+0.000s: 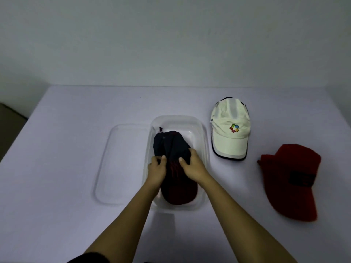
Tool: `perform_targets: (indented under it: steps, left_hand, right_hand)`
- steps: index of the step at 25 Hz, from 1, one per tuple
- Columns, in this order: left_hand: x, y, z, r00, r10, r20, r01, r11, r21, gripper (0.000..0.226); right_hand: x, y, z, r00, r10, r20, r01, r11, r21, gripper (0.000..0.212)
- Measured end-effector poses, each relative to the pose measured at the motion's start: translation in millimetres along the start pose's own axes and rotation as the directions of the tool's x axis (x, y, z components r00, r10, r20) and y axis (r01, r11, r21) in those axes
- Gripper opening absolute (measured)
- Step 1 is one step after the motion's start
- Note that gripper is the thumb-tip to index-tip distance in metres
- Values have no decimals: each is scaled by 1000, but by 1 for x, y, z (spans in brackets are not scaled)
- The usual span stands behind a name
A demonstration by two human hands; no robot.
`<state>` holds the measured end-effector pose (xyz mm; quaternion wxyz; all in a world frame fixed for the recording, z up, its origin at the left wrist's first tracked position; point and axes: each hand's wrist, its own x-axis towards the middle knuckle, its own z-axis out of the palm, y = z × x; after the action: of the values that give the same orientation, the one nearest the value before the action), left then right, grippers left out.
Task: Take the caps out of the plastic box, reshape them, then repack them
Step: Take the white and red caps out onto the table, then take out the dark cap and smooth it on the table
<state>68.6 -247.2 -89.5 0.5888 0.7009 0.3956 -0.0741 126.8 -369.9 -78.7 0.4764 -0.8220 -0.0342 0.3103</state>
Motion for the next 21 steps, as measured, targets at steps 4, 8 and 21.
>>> perform_targets:
  steps: [4,8,21]
  left_hand:
    - [-17,27,-11,969,189,-159,-189,982,16,31]
    - [-76,64,-7,925,341,-169,-354,933,-57,30]
    - [-119,7,162,977,211,-18,-208,972,105,34]
  right_hand:
    - [-25,-19,-14,983,-176,-46,180,978,108,52]
    - [-67,-28,-56,938,-273,-212,338,857,390,39]
    - [-114,123,-166,982,25,-185,33,953,302,37]
